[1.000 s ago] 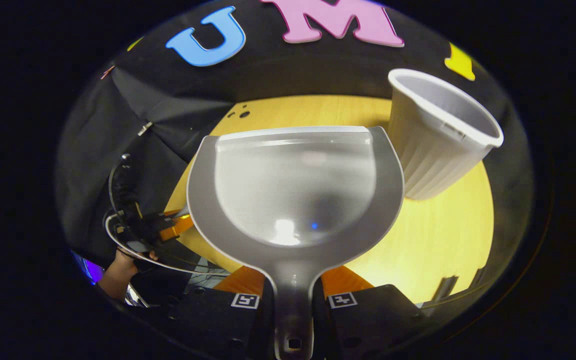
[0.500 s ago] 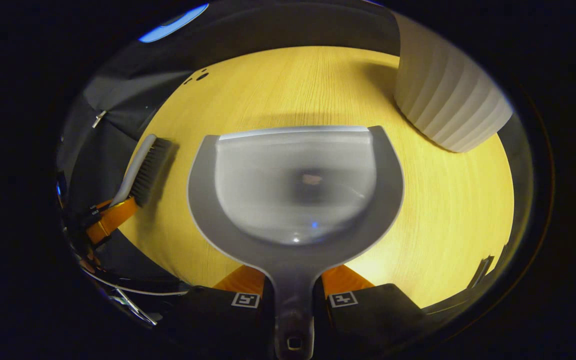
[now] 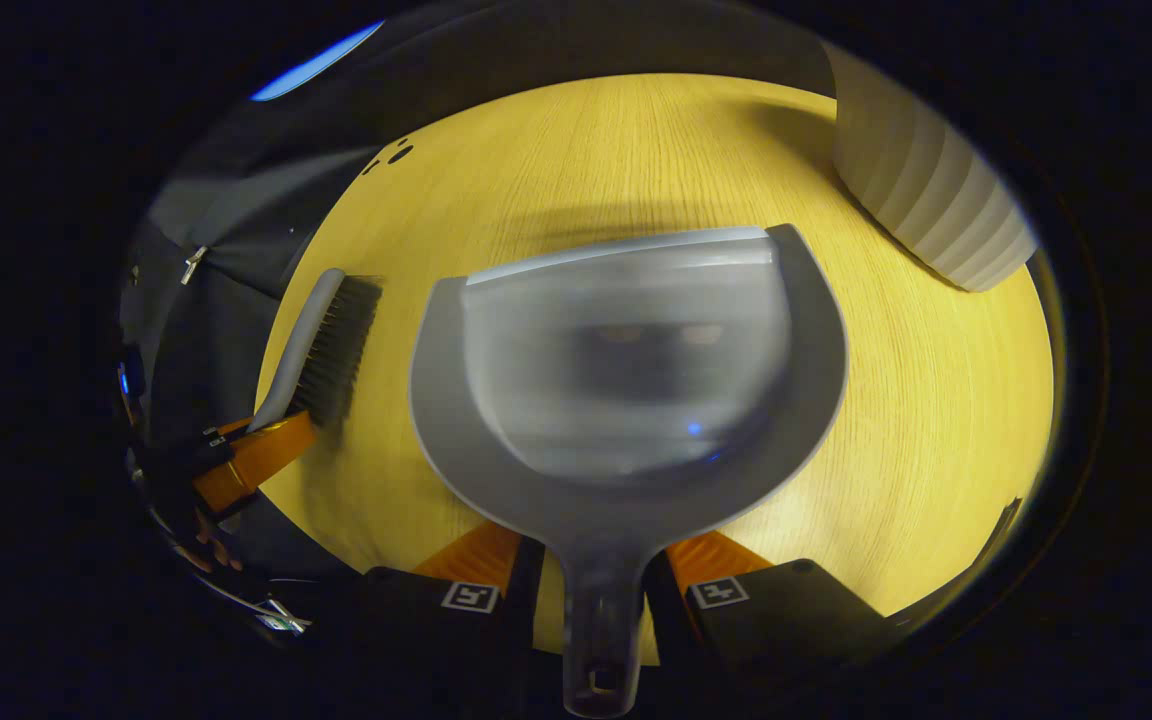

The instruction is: Pick up the small broom and dustpan from the desktop, sweep the trash into the dustpan with the broom, and then empty the trash into the garbage bin.

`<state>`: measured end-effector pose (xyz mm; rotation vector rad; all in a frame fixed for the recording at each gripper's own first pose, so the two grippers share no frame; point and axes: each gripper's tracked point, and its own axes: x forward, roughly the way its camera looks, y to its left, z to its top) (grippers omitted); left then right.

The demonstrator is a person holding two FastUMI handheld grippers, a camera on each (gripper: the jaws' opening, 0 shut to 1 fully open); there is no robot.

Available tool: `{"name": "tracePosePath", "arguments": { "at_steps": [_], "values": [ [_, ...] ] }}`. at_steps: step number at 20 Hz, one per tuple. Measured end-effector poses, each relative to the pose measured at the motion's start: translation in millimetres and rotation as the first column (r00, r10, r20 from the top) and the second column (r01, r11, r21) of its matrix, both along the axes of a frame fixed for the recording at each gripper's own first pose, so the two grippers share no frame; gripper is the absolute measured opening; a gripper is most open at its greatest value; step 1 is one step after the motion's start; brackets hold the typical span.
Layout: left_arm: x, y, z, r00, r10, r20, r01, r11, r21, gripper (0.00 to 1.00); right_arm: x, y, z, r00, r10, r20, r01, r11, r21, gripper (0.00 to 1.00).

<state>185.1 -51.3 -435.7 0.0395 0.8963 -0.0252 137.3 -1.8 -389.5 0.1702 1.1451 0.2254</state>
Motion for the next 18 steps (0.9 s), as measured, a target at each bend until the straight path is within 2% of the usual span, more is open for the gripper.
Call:
{"name": "tracePosePath", "arguments": {
  "at_steps": [1,2,3,5,6,9,11,12,14,16,17,18],
  "values": [
    [0,-1,-3,1.0,-0.002,-0.016,0.002,1.0,-0.001,0.31,0,0,0,1.0,0.001,0.004,-0.001,1.0,-0.002,0.61],
    [1,-2,-4,1.0,-0.002,-0.021,0.002,1.0,-0.001,0.33,-1,1,1,1.0,0.001,0.005,-0.001,1.0,0.005,0.64],
    [2,-3,-4,1.0,-0.003,-0.02,0.003,1.0,0.001,0.39,-1,4,4,1.0,-0.001,0.011,0.001,1.0,0.016,0.69],
    [0,-3,3,1.0,-0.019,-0.007,0.019,1.0,0.006,0.38,2,-2,11,0.999,-0.008,0.032,0.008,1.0,0.01,0.82],
    [-1,-2,8,1.0,-0.022,0.005,0.022,1.0,0.006,0.42,2,-6,15,0.999,-0.016,0.045,0.016,1.0,0.006,0.99],
    [-7,0,20,0.999,-0.018,0.032,0.018,1.0,-0.002,0.84,-3,-21,42,0.995,-0.044,0.093,0.044,0.999,0.003,0.99],
    [-11,3,38,0.997,-0.017,0.073,0.017,1.0,0.003,0.95,-4,-33,64,0.987,-0.053,0.152,0.056,0.998,-0.017,0.99],
    [-14,5,52,0.995,-0.022,0.1,0.021,1.0,0.012,0.96,-4,-41,77,0.98,-0.056,0.189,0.062,0.998,-0.028,0.99],
    [-18,8,85,0.984,-0.027,0.178,0.024,0.999,0.021,0.96,-4,-49,106,0.957,-0.07,0.28,0.084,0.996,-0.037,0.99],
    [-27,2,124,0.961,-0.032,0.274,0.033,0.999,0.001,0.96,-5,-58,142,0.92,-0.077,0.385,0.102,0.994,-0.044,0.99],
    [-39,0,160,0.928,-0.032,0.372,0.035,0.999,-0.002,0.96,-8,-68,184,0.859,-0.078,0.507,0.123,0.991,-0.056,0.99],
    [-51,1,188,0.889,-0.029,0.457,0.025,1.0,0.016,0.96,-10,-69,204,0.817,-0.084,0.57,0.14,0.989,-0.055,0.99]
  ]
}}
